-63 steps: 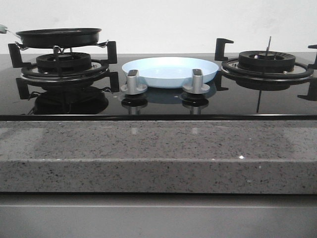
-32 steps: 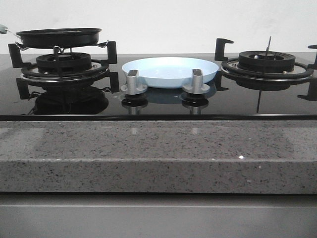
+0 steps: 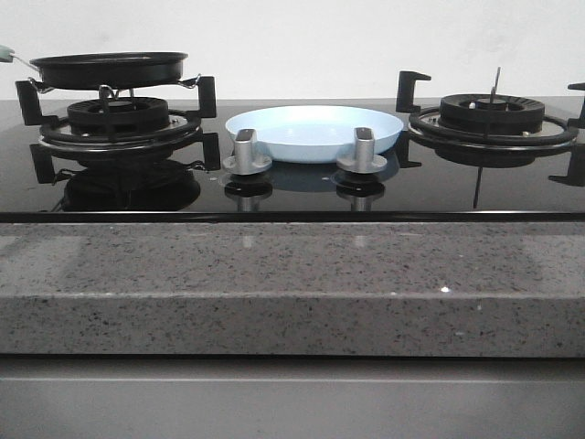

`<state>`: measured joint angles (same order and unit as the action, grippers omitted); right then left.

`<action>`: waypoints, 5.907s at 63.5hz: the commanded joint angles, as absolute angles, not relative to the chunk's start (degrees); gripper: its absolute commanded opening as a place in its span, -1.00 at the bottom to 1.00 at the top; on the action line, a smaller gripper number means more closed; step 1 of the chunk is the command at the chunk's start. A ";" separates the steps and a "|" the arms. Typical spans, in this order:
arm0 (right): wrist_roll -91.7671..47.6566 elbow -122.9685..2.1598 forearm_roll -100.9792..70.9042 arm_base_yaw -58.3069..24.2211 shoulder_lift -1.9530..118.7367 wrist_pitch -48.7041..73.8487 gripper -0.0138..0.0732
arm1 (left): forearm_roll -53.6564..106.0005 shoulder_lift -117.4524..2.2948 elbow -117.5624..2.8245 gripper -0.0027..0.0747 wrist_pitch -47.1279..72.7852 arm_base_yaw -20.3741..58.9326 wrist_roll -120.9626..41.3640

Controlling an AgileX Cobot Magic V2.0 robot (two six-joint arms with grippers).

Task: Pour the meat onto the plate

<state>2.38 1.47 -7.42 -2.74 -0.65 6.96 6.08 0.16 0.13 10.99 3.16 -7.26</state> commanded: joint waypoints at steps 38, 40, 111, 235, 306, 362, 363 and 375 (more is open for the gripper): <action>1.94 1.19 -6.64 -2.32 -1.56 1.75 -0.82 | 6.51 1.13 0.53 -0.98 3.99 3.55 -6.64; 1.94 1.01 -6.64 -2.32 -1.56 1.38 -0.82 | 6.54 1.13 0.20 -0.98 2.68 3.55 -6.64; 1.89 -37.88 3.06 -2.32 28.09 19.34 -0.16 | 8.52 -32.65 -36.14 -0.25 10.47 3.55 -5.70; 1.33 -93.53 -10.04 -9.59 91.31 53.98 0.65 | 8.52 -32.65 -36.14 0.33 10.71 3.55 -5.70; -6.20 -129.07 -15.83 -11.58 124.54 73.45 0.16 | 8.52 -32.65 -36.14 0.33 10.60 3.55 -5.70; -8.01 -129.07 -18.24 -11.84 124.94 74.22 -0.80 | 8.52 -32.65 -36.14 0.33 10.60 3.55 -5.70; -8.01 -129.07 -18.24 -11.84 124.94 74.29 -0.85 | 8.52 -32.65 -36.14 0.33 10.60 3.55 -5.70; -7.96 -129.16 -18.24 -11.84 124.81 75.92 -0.82 | 8.52 -32.65 -36.14 0.33 10.60 3.55 -5.70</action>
<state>-7.01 -127.43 -17.54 -11.82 128.55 70.69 8.13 -32.26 -33.86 15.25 3.16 -6.14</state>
